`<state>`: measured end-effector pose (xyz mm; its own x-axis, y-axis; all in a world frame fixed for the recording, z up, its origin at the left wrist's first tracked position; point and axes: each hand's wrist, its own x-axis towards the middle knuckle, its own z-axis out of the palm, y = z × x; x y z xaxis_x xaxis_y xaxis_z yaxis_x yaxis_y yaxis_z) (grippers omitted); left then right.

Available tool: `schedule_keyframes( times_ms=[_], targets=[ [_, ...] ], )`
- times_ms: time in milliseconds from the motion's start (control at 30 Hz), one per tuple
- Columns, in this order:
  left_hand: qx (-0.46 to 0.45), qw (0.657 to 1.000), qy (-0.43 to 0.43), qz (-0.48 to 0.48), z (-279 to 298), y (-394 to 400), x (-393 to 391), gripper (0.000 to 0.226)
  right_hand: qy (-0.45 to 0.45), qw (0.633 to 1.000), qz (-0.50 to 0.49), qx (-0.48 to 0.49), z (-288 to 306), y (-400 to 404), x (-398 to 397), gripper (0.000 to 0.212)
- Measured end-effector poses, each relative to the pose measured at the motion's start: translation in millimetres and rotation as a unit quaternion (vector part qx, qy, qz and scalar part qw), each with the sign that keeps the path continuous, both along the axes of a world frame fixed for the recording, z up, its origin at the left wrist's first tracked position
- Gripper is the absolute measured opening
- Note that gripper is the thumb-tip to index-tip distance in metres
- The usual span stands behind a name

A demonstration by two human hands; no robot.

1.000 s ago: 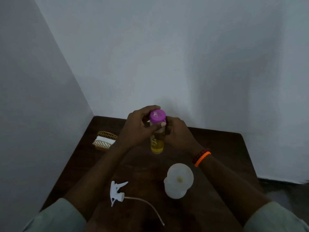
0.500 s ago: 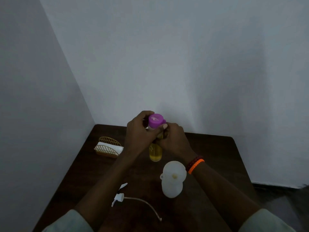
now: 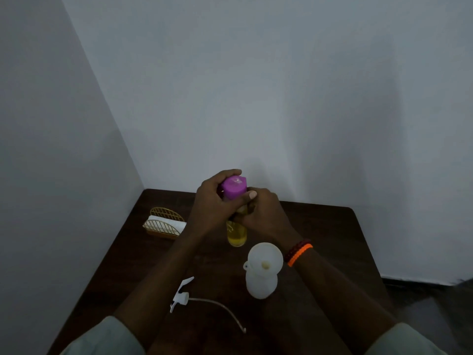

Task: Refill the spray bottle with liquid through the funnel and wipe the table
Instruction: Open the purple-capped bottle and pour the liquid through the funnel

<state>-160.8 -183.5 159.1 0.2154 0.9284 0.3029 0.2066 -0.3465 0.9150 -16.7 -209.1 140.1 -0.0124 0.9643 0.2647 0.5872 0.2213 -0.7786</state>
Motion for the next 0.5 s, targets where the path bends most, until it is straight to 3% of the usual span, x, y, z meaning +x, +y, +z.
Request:
schedule_keyframes(
  times_ms=[167, 333, 500],
  targets=[
    [-0.001, 0.999, -0.049, -0.018, -4.1, -2.4, -14.8, 0.055, 0.012, 0.999, -0.033, 0.003, 4.1, 2.7, 7.0, 0.040],
    [0.029, 0.997, -0.070, -0.020, -5.6, 2.4, -27.0, 0.038, 0.009, 0.999, -0.034, -0.004, 2.8, 4.5, 3.1, 0.047],
    [0.014, 0.998, -0.053, -0.033, -3.5, 8.5, -24.0, 0.066, -0.012, 1.000, -0.018, 0.002, -0.5, 6.6, -8.9, 0.049]
  ],
)
